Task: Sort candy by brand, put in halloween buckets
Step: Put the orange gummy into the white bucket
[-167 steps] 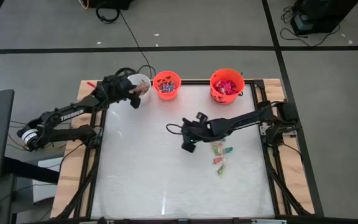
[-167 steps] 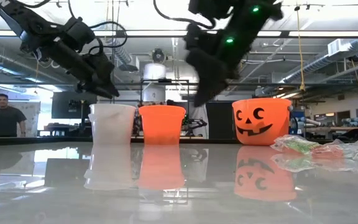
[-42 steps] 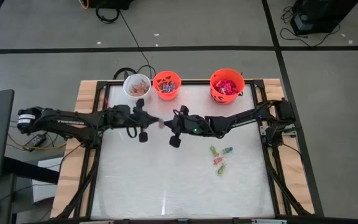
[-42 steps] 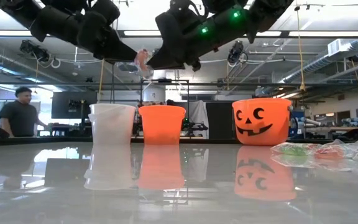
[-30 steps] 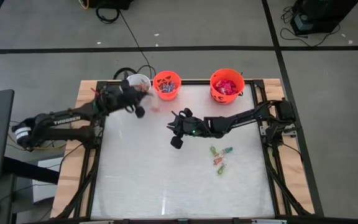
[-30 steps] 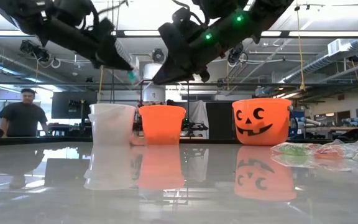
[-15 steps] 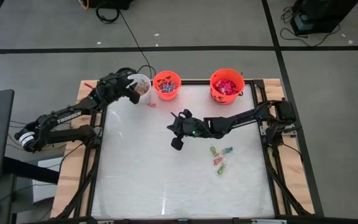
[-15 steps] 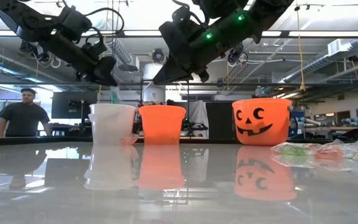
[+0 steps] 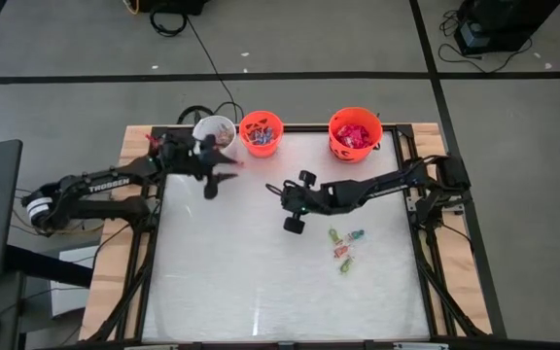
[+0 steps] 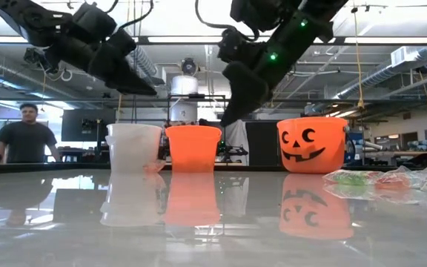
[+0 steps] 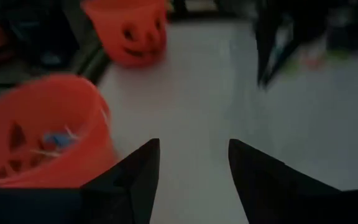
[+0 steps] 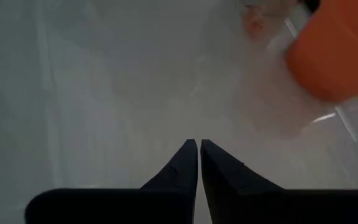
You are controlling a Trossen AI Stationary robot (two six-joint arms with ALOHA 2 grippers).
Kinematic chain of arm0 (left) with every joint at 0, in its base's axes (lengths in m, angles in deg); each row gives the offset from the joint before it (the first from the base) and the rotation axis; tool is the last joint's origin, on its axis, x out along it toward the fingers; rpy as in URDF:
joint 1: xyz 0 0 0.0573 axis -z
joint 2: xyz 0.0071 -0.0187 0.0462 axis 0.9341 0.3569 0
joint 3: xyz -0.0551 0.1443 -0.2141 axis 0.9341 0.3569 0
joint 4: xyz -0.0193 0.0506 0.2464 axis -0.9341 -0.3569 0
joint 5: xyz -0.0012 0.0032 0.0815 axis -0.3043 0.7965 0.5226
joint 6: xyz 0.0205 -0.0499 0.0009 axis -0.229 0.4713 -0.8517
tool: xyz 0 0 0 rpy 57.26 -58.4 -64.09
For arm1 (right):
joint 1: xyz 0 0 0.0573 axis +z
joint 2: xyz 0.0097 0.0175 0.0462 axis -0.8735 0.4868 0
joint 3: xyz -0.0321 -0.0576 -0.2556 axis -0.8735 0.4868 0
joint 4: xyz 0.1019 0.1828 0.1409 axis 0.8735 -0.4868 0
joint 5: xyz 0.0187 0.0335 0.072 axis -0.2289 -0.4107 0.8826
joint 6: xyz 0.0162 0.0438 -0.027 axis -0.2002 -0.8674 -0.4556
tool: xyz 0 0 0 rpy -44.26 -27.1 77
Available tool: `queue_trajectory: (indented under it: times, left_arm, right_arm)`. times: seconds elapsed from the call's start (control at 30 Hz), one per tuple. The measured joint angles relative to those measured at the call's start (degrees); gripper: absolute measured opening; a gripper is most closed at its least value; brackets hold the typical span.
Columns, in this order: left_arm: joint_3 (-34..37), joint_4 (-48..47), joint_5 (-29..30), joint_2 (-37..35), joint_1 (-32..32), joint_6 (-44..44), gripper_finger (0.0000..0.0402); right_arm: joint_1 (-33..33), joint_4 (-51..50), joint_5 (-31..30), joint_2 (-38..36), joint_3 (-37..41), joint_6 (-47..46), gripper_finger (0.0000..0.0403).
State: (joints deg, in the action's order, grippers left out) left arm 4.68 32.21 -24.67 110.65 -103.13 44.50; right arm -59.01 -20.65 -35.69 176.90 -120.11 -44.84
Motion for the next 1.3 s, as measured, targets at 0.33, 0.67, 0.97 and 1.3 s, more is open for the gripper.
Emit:
queue_trajectory:
  times: [0.33,0.67,0.97,1.3]
  left_arm:
    - [0.02,-1.84,19.14,9.9,8.18,-8.47,0.0192]
    - [-0.22,9.64,31.49,24.91,8.22,-7.17,0.0192]
    - [-5.38,6.69,34.62,30.86,5.84,-7.37,0.0187]
    - [-6.94,2.31,31.24,31.68,10.39,-15.16,0.0162]
  right_arm:
    - [1.07,-0.82,0.21,-0.12,-0.02,-1.4,0.0034]
    - [1.81,-1.1,0.03,-0.24,-0.04,-1.4,0.0034]
    - [1.83,-1.16,0.03,-0.24,-0.04,-1.34,0.0034]
    - [2.22,-2.92,0.01,-0.24,-0.04,-1.27,0.0034]
